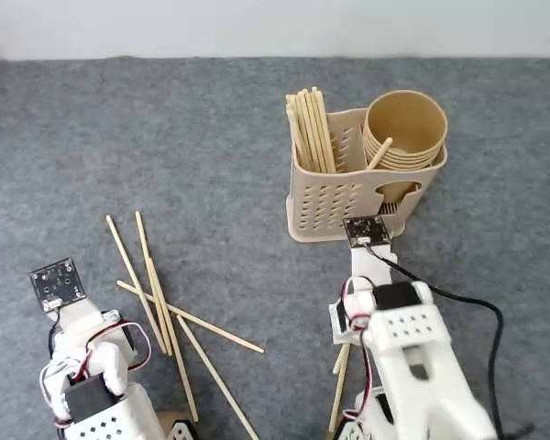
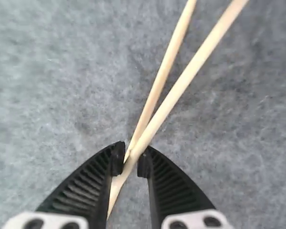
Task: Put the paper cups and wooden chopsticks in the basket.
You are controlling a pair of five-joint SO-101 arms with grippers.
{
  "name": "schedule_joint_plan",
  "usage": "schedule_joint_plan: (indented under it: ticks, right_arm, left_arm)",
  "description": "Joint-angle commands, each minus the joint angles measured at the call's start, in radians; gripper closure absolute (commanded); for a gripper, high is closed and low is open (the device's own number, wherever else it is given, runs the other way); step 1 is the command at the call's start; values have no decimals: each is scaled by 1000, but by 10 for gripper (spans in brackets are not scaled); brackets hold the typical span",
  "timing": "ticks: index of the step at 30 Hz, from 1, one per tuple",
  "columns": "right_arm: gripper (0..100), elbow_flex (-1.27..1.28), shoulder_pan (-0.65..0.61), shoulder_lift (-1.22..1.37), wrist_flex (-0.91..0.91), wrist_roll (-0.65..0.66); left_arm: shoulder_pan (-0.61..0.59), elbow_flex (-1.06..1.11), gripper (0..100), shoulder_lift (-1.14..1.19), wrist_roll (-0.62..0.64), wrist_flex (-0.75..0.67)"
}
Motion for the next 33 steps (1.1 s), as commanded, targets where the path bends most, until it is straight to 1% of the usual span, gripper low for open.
schedule_joint_plan:
  ticks: [1,4,7,12,17,20,26,33]
  right_arm:
    - [991,-20,19,-202,82,-2]
    - [991,-20,93,-329,108,14]
    - [991,-20,171,-441,131,86]
    - [991,-21,325,-595,142,167]
    - [991,-21,441,-748,142,213]
    - [991,-21,469,-846,139,218]
    - [991,-23,469,-1036,133,218]
    - [991,-149,470,-1035,128,207]
  left_arm:
    - [5,-12,983,-14,0,-3]
    - [5,-12,983,-14,0,-3]
    - [5,-12,983,-14,0,-3]
    - [5,-12,983,-14,0,-3]
    - [5,-12,983,-14,0,-3]
    - [5,-12,983,-14,0,-3]
    - [5,-12,983,-14,0,-3]
    - [5,-12,983,-14,0,-3]
